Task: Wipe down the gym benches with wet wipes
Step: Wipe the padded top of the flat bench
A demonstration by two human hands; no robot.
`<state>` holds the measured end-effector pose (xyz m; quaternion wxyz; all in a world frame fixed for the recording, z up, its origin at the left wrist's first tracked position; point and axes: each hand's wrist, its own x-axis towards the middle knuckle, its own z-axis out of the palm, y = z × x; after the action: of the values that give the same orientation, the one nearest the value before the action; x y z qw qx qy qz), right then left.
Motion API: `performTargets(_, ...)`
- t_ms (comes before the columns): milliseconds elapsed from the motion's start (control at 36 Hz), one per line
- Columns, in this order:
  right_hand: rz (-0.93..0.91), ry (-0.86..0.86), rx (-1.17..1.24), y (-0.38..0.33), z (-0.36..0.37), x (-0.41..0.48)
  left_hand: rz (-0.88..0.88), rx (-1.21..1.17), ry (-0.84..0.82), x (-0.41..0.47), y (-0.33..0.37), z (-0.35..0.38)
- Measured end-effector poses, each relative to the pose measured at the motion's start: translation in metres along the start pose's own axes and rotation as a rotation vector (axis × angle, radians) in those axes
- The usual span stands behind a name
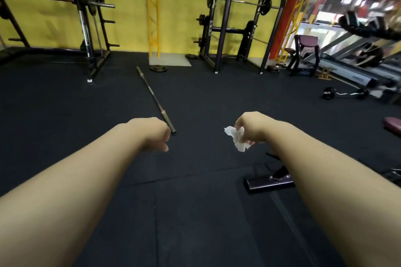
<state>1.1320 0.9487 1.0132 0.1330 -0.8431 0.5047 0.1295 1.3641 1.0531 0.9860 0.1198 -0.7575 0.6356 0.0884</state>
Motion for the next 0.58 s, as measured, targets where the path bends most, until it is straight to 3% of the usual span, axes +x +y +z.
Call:
performTargets(278,0.129,0.084,0.044,0.071,-0.072,0.143,0.152,0.051,0.022,0.209,0.005,-0.080)
performTargets(583,0.264,-0.172,-0.067,0.189,-0.130,0.290,0.295,0.107,0.035,0.427,0.078,-0.130)
